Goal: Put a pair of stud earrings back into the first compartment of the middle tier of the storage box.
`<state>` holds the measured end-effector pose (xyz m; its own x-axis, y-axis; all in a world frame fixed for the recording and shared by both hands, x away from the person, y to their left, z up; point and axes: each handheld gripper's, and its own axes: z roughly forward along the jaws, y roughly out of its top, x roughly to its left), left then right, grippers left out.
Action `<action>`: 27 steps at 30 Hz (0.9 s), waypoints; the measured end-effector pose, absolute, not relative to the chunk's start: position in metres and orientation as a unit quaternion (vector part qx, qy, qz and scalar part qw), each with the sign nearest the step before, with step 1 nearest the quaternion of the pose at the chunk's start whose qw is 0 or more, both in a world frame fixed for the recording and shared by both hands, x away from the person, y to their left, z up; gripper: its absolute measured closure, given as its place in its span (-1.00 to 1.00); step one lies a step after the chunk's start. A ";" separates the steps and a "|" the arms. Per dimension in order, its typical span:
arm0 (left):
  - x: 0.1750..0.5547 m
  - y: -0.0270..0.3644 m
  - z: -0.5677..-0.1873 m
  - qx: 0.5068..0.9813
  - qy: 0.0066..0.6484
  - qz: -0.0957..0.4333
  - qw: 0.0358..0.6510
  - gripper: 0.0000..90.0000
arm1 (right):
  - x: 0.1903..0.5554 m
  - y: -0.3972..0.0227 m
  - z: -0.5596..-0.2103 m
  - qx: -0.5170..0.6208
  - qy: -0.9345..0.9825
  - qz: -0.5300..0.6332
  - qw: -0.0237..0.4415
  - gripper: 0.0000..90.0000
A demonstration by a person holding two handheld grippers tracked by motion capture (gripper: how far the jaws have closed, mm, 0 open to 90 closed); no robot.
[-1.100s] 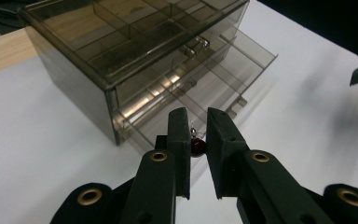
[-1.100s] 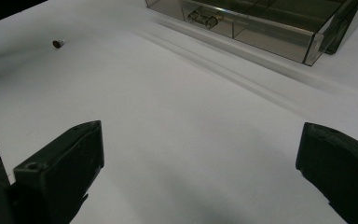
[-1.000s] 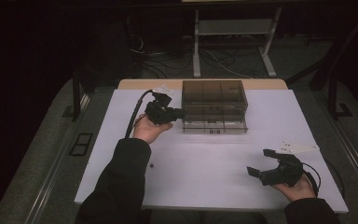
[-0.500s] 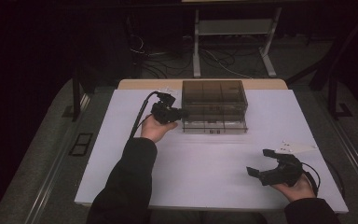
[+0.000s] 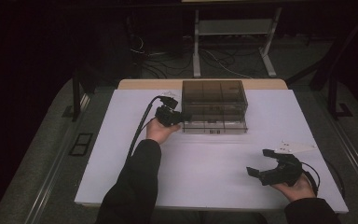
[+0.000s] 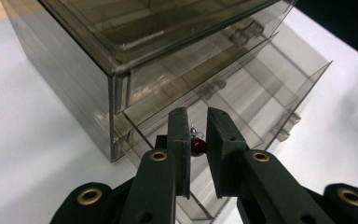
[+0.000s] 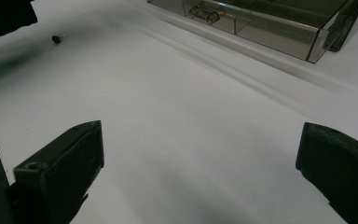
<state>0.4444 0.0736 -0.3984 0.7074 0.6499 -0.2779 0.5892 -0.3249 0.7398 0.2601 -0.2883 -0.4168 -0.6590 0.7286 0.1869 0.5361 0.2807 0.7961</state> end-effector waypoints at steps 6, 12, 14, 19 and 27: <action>0.446 0.069 -0.404 0.813 0.382 0.031 0.439 0.71 | 0.261 -0.289 -0.417 0.397 0.794 0.449 0.106 -0.99; 0.444 0.070 -0.401 0.818 0.373 0.035 0.437 0.47 | 0.261 -0.289 -0.417 0.397 0.794 0.449 0.105 -0.99; 0.443 0.070 -0.398 0.815 0.374 0.041 0.440 0.37 | 0.261 -0.289 -0.417 0.397 0.794 0.449 0.105 -0.99; 0.439 0.076 -0.388 0.812 0.370 0.035 0.450 0.02 | 0.260 -0.288 -0.417 0.397 0.794 0.448 0.107 -0.99; 0.428 0.086 -0.371 0.816 0.351 0.045 0.457 -0.45 | 0.260 -0.288 -0.417 0.398 0.794 0.447 0.105 -0.99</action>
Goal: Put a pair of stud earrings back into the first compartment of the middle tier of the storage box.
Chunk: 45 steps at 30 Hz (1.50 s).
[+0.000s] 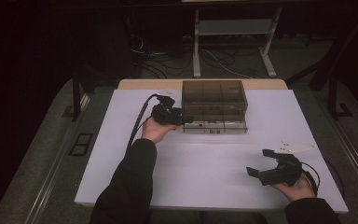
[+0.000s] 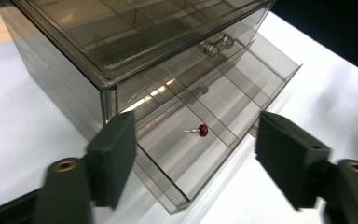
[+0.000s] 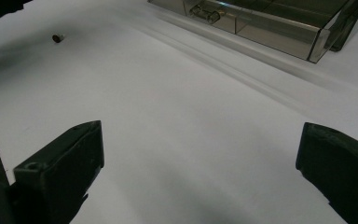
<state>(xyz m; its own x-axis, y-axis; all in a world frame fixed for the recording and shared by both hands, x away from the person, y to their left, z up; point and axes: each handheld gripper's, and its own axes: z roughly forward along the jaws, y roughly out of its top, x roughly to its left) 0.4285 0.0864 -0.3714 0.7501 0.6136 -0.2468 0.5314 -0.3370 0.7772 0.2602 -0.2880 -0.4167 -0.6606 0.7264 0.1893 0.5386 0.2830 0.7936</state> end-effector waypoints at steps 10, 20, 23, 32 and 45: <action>0.411 0.104 -0.356 0.824 0.351 0.060 0.441 -1.00 | 0.260 -0.288 -0.417 0.397 0.794 0.448 0.107 -0.99; 0.389 0.126 -0.346 0.826 0.345 0.078 0.439 -1.00 | 0.260 -0.288 -0.417 0.397 0.793 0.449 0.107 -0.99; 0.382 0.133 -0.345 0.822 0.347 0.080 0.444 -1.00 | 0.260 -0.288 -0.416 0.398 0.793 0.450 0.106 -0.99; 0.361 0.147 -0.350 0.819 0.343 0.081 0.452 -1.00 | 0.260 -0.288 -0.416 0.399 0.792 0.450 0.105 -0.99; 0.340 0.157 -0.371 0.838 0.334 0.061 0.427 -1.00 | 0.260 -0.287 -0.417 0.398 0.793 0.449 0.105 -0.99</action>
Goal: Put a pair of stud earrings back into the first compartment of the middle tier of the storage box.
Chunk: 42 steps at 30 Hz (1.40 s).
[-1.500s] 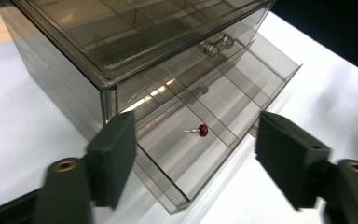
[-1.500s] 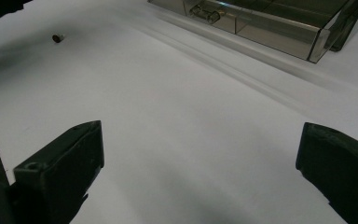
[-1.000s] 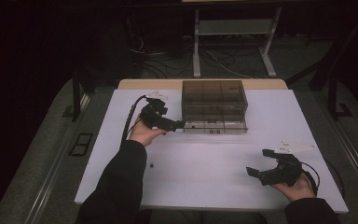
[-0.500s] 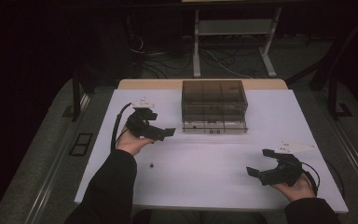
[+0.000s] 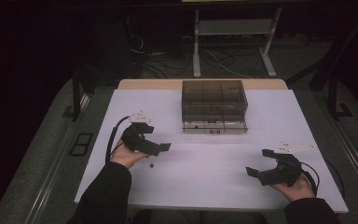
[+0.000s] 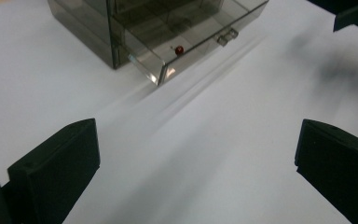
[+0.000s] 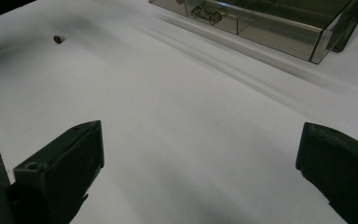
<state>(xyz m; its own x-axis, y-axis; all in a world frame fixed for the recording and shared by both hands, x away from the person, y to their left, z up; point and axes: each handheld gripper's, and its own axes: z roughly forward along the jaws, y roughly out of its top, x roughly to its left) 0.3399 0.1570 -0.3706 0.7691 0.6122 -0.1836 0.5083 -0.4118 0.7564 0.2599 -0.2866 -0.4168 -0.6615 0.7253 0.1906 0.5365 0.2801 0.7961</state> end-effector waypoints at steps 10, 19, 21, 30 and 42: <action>0.329 0.165 -0.390 0.854 0.340 0.050 0.390 -1.00 | 0.260 -0.286 -0.417 0.398 0.794 0.448 0.103 -0.99; 0.319 0.172 -0.408 0.857 0.369 0.043 0.358 -0.99 | 0.260 -0.286 -0.417 0.397 0.794 0.448 0.102 -0.99; 0.317 0.173 -0.411 0.856 0.376 0.044 0.353 -0.93 | 0.260 -0.285 -0.417 0.397 0.795 0.448 0.102 -0.99; 0.308 0.177 -0.424 0.855 0.402 0.053 0.324 -0.45 | 0.260 -0.285 -0.418 0.396 0.796 0.447 0.103 -0.99; 0.299 0.180 -0.435 0.845 0.423 0.082 0.316 0.17 | 0.260 -0.284 -0.418 0.395 0.798 0.444 0.101 -0.99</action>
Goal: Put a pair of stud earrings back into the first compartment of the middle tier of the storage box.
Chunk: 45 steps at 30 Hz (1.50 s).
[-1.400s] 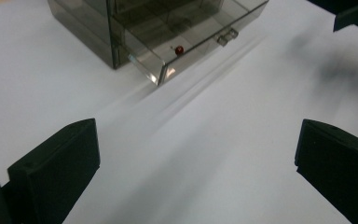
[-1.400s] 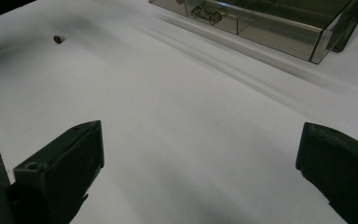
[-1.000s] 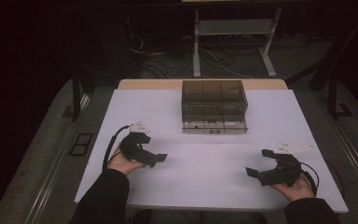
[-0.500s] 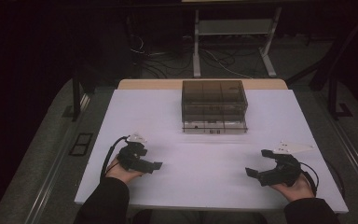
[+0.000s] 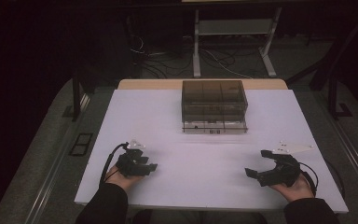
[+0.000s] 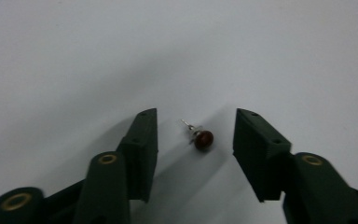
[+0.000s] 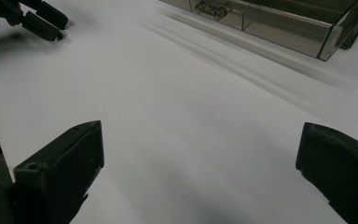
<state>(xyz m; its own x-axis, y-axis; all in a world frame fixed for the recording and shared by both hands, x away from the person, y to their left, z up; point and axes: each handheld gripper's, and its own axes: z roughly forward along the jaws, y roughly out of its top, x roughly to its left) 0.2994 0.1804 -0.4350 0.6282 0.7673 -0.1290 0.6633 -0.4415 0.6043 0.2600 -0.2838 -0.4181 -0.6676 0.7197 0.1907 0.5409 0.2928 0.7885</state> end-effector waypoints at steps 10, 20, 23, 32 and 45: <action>0.301 0.183 -0.436 0.834 0.442 0.086 0.320 0.53 | 0.260 -0.284 -0.418 0.395 0.798 0.444 0.100 -0.99; 0.298 0.178 -0.435 0.845 0.432 0.113 0.295 0.73 | 0.260 -0.284 -0.418 0.395 0.798 0.444 0.101 -0.99; 0.298 0.177 -0.435 0.848 0.428 0.116 0.291 0.76 | 0.260 -0.284 -0.418 0.395 0.798 0.444 0.100 -0.99; 0.301 0.182 -0.433 0.843 0.438 0.090 0.300 0.79 | 0.260 -0.284 -0.418 0.396 0.797 0.445 0.101 -0.99; 0.314 0.183 -0.405 0.820 0.438 0.071 0.362 0.80 | 0.260 -0.285 -0.418 0.395 0.797 0.445 0.101 -0.99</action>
<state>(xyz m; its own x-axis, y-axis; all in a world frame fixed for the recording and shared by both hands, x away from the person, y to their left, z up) 0.3140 0.1832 -0.4045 0.6069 0.7689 -0.2013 0.6667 -0.3546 0.6555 0.2596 -0.2846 -0.4176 -0.6675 0.7199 0.1903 0.5392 0.2911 0.7902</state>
